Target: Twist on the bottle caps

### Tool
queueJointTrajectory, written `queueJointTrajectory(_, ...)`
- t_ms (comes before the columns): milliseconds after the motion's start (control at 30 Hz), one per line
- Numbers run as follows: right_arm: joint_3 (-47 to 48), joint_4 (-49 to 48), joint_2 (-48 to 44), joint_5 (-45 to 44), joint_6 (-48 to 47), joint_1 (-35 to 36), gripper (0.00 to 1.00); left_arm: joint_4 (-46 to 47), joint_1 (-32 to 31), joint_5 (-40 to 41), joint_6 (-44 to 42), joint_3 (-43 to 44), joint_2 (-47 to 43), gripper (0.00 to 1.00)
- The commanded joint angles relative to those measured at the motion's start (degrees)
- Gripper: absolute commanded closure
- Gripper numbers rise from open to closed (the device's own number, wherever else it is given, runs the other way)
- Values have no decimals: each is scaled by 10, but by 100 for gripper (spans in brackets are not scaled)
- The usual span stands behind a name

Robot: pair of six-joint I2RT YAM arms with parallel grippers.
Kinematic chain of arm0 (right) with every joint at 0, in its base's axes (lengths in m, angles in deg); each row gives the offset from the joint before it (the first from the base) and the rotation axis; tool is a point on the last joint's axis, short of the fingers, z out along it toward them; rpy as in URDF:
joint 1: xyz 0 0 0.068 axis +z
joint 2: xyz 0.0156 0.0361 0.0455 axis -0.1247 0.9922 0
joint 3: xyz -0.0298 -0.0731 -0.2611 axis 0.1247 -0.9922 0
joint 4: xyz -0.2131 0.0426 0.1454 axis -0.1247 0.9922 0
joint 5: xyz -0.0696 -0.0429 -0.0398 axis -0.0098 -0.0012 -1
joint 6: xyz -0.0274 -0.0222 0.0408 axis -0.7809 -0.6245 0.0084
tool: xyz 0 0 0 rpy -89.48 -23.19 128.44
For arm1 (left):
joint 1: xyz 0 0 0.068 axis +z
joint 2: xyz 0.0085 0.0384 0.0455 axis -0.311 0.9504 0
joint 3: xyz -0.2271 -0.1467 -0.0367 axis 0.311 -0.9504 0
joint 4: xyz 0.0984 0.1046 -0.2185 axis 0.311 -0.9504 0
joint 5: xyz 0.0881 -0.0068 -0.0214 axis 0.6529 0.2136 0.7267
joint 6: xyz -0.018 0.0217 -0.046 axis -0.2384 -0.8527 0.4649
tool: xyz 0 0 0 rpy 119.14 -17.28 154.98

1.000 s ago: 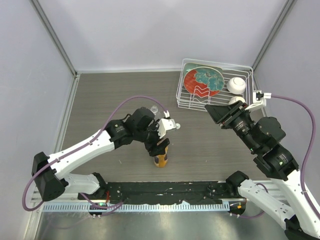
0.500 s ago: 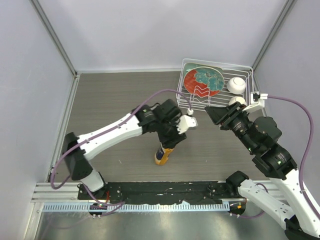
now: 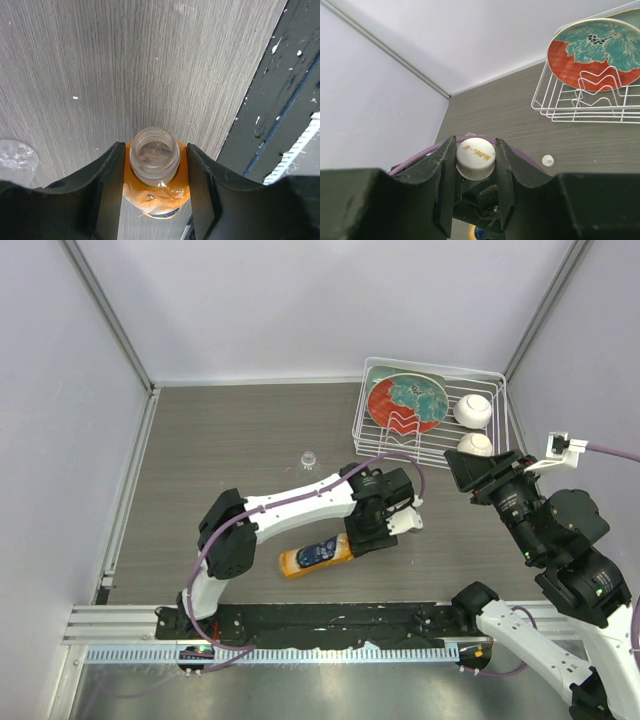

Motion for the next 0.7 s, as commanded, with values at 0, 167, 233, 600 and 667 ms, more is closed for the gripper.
queueJointTrajectory(0, 19, 17, -2, -26, -21, 2, 99, 50, 3, -28, 17, -11, -28, 78)
queueJointTrajectory(167, 21, 16, -2, -27, -22, 2, 99, 89, 3, -35, 36, -46, -14, 72)
queueJointTrajectory(233, 25, 16, 2, -24, -24, 2, 99, 102, 0, -23, 45, -64, -7, 68)
queueJointTrajectory(600, 35, 7, 23, -2, -25, 2, 99, 140, -17, 58, 5, -87, 40, 53)
queueJointTrajectory(667, 36, 4, 23, -1, -24, 1, 99, 142, -24, 66, -4, -86, 41, 50)
